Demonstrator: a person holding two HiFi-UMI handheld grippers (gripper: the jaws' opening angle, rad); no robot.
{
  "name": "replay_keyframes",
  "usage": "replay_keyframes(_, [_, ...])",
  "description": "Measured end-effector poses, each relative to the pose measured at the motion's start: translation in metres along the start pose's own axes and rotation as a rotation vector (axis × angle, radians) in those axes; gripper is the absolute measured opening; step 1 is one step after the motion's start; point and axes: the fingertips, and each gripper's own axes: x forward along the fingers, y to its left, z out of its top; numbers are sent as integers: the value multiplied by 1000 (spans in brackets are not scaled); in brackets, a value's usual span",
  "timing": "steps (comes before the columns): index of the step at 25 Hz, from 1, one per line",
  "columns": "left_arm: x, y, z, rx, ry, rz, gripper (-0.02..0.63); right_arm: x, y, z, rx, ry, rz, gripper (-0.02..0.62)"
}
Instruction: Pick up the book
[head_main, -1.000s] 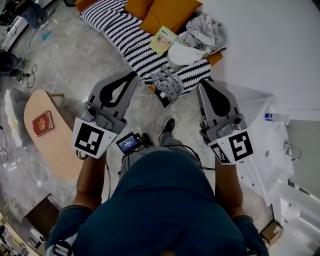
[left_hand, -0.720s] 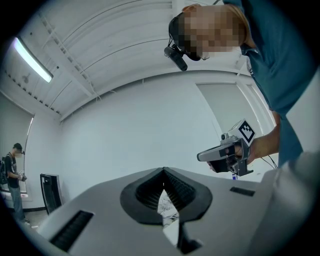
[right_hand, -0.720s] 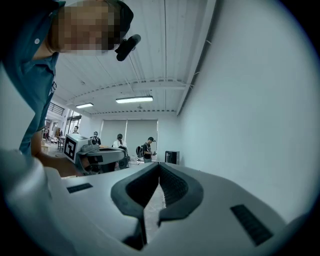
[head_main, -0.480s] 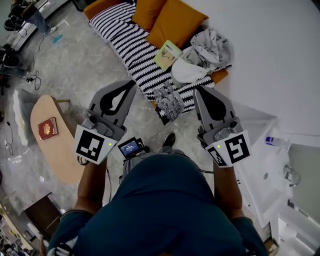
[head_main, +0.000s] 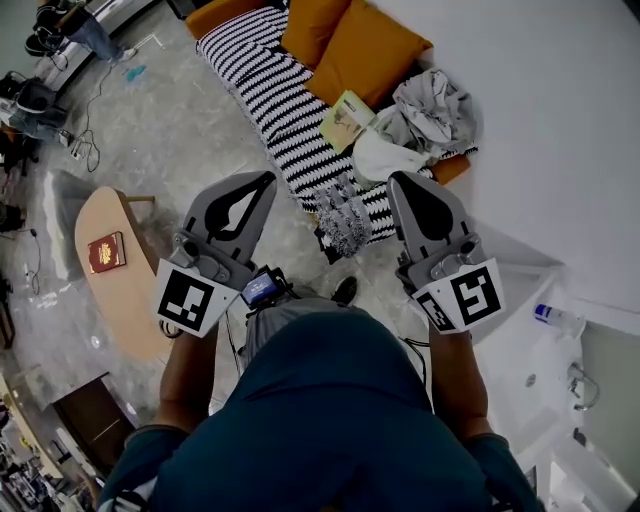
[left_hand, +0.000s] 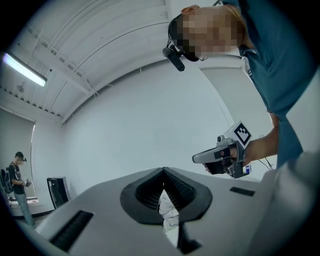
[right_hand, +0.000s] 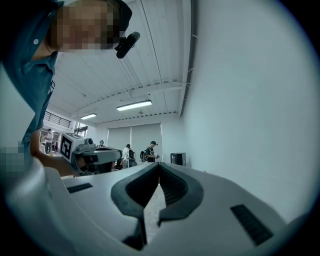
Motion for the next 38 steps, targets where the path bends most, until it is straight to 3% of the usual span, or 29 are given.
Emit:
replay_keyframes(6, [22,23,-11,-13,1,-20,5,24,-15,-11,12,23,-13,14])
replay_keyframes(18, [59,110,-21,-40,-86,-143,3,95,-33,6,-58,39,-156,14])
replay_keyframes(25, [81,135,-41,-80,-109,-211,4,120,-38,-4,-70,81,-216,14])
replay_keyframes(32, [109,141,-52,-108,-94,-218,3,133,-67,-14,-52,104,-213,14])
replay_keyframes(38, [136,145,-47,-87,-64,-152,5,145,-102,-19,-27,79,-136,14])
